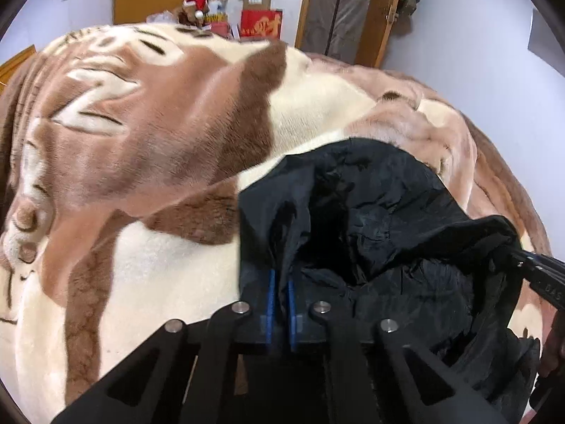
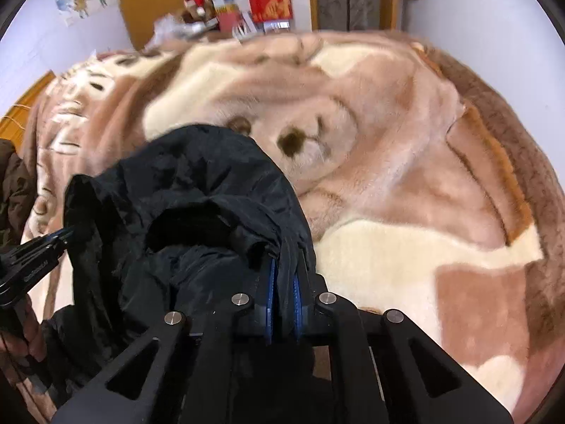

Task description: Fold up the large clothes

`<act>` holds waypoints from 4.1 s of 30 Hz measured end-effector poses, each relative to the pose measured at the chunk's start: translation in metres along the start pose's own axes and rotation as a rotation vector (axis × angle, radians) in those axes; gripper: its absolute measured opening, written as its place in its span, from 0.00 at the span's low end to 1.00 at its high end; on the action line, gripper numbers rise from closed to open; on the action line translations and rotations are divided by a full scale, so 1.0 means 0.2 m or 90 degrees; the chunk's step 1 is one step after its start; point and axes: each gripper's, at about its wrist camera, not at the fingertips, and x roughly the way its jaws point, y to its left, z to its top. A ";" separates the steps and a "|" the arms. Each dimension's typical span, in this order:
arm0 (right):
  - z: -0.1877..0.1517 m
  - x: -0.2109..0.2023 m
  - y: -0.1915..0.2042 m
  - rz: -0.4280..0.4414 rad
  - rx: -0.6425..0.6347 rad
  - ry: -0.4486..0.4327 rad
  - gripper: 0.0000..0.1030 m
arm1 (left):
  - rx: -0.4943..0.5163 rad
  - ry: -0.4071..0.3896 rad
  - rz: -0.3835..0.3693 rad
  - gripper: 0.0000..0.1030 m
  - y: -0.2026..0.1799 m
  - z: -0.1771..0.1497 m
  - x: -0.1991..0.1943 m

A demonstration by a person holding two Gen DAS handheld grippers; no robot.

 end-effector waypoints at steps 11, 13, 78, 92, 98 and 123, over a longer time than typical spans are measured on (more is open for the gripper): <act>-0.43 -0.71 -0.01 0.087 0.041 -0.107 0.07 | -0.106 -0.101 -0.099 0.04 0.27 -0.36 -0.67; -0.55 -0.78 0.00 0.094 0.044 -0.104 0.07 | -0.121 -0.100 -0.106 0.04 0.31 -0.48 -0.75; -0.98 -0.40 0.00 0.027 0.071 0.019 0.29 | -0.086 0.038 -0.031 0.30 0.23 -1.01 -0.58; -1.03 -0.77 0.20 0.133 0.049 -0.047 0.30 | -0.050 -0.011 -0.088 0.30 0.11 -1.09 -0.86; -1.23 -0.41 0.33 0.121 0.017 0.086 0.30 | -0.011 0.074 -0.113 0.30 -0.06 -1.25 -0.69; -1.31 -0.29 0.34 0.084 -0.002 0.096 0.29 | -0.004 0.092 -0.081 0.29 -0.08 -1.26 -0.50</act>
